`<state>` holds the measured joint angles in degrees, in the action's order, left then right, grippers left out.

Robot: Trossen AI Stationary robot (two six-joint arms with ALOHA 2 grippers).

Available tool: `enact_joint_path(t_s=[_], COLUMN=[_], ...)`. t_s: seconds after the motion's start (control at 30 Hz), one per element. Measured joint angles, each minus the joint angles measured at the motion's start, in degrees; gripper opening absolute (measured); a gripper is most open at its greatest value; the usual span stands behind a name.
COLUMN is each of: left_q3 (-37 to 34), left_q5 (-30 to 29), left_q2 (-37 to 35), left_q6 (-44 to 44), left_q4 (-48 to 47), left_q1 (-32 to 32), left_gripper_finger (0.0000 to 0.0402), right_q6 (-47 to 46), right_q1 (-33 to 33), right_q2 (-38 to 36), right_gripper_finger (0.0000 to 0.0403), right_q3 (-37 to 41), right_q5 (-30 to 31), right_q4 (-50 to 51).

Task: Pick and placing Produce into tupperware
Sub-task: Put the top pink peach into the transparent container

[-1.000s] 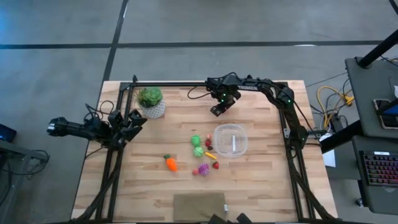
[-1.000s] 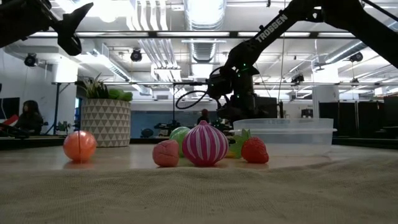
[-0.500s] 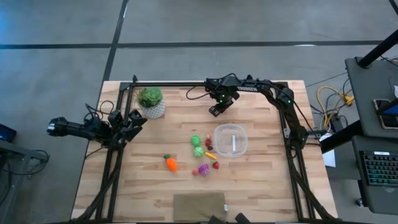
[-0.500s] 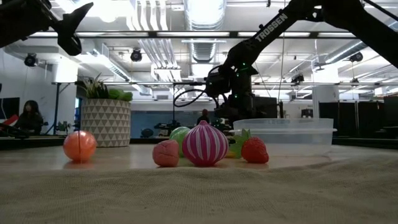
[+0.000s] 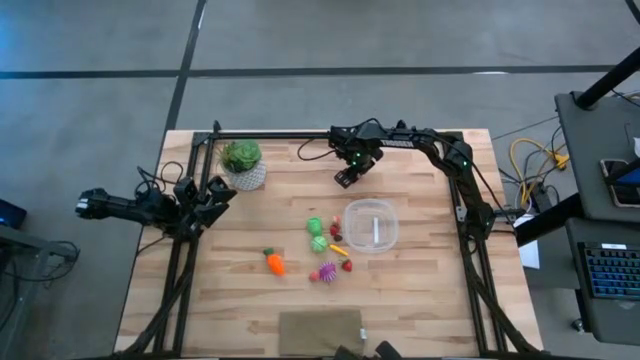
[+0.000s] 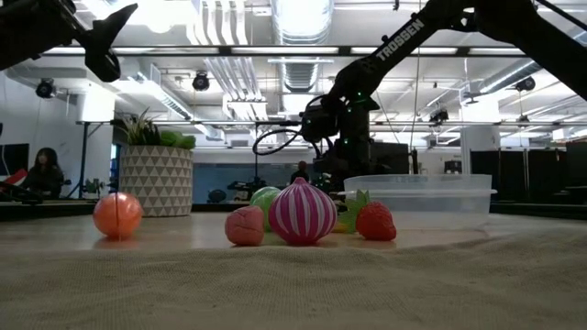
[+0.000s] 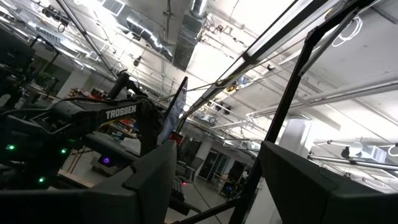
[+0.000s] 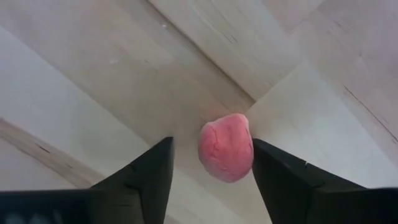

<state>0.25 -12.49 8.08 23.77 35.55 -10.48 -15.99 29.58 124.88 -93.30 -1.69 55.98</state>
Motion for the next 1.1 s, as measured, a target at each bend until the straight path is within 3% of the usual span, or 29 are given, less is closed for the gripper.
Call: enact_joint_path(t_s=[0.2,0.7,1.1], left_q3=[0.0,0.01,0.01], left_q5=[0.0,0.02,0.04], left_q2=[0.0,0.0,0.0], left_q6=[0.01,0.0,-0.07], left_q4=[0.0,-0.01,0.0], left_q1=[0.0,0.0,0.0], left_gripper_finger=[0.0219,0.0219,0.0219], right_q6=[-0.04,-0.04,-1.98], right_q1=[0.02,0.07,-1.53], right_q2=[0.04,0.04,-3.38], right_gripper_finger=[0.0202,0.0098,0.0095], right_q3=[0.0,-0.07,0.11], right_q5=[0.92,1.88,-0.2], right_q4=[-0.95,-0.58,2.97])
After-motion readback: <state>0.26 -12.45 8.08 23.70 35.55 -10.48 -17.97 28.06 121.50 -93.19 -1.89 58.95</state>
